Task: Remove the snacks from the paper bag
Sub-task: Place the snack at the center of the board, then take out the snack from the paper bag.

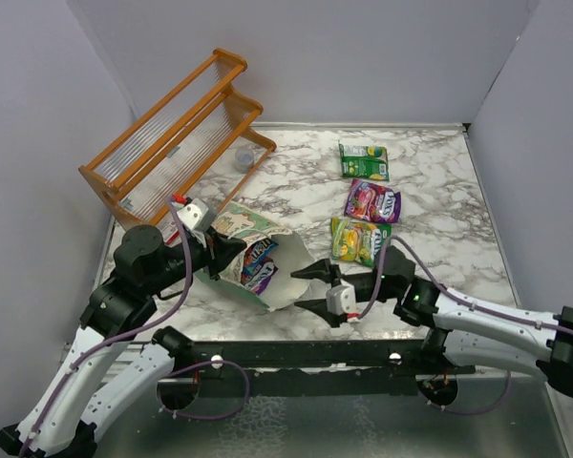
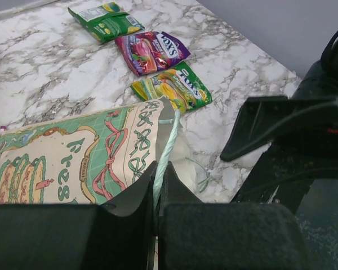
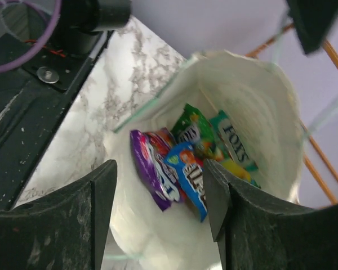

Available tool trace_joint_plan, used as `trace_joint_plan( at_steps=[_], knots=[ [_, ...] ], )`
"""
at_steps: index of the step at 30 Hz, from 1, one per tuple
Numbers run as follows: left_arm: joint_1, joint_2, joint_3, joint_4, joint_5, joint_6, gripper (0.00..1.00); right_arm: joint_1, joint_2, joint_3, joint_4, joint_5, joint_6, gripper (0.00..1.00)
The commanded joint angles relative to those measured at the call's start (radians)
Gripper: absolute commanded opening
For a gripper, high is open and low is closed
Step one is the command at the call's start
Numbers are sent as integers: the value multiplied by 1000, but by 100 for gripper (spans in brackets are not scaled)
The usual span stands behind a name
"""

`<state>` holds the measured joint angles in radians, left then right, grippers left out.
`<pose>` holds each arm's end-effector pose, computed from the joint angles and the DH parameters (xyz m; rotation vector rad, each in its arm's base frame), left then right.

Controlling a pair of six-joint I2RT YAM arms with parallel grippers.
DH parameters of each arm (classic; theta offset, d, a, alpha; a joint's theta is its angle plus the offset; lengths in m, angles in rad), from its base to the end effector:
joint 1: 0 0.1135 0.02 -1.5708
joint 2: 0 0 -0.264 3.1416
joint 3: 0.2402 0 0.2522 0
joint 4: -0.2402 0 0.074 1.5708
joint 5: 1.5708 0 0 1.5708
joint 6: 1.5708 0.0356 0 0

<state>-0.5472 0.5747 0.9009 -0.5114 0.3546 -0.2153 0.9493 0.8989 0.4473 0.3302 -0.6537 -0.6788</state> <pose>0.0933 -0.0713 0.3726 0.5632 1.7366 -0.8580 0.1010 0.1783 0.2548 -1.5404 0.7731 0.7516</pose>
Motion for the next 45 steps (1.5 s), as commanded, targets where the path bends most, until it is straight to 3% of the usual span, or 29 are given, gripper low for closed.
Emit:
trace_joint_plan(
  at_steps=[1,4,9,17,22,33,41,43,45],
  knots=[
    [0,-21,4,-18,-35,-13,0,110,140,84,-67,182,-197,58],
    [0,-2,28,-36,-18,0,0,113,230,172,-100,203,-203,51],
    [-2,16,0,0,26,-15,0,140,387,262,-188,293,-308,49],
    [-2,6,6,-4,1,-17,0,161,546,349,-188,404,-324,51],
    [-1,10,19,-16,-14,-41,0,161,637,395,-247,418,-362,52],
    [0,10,26,-6,-7,-54,0,161,780,449,-213,422,-409,52],
    [-1,5,48,-14,-14,-48,0,161,847,480,-185,409,-416,34],
    [-1,7,62,-25,-23,-51,0,161,838,484,-202,408,-417,24],
    [0,1,55,-16,-14,-50,0,160,818,470,-186,410,-413,4]
  ],
)
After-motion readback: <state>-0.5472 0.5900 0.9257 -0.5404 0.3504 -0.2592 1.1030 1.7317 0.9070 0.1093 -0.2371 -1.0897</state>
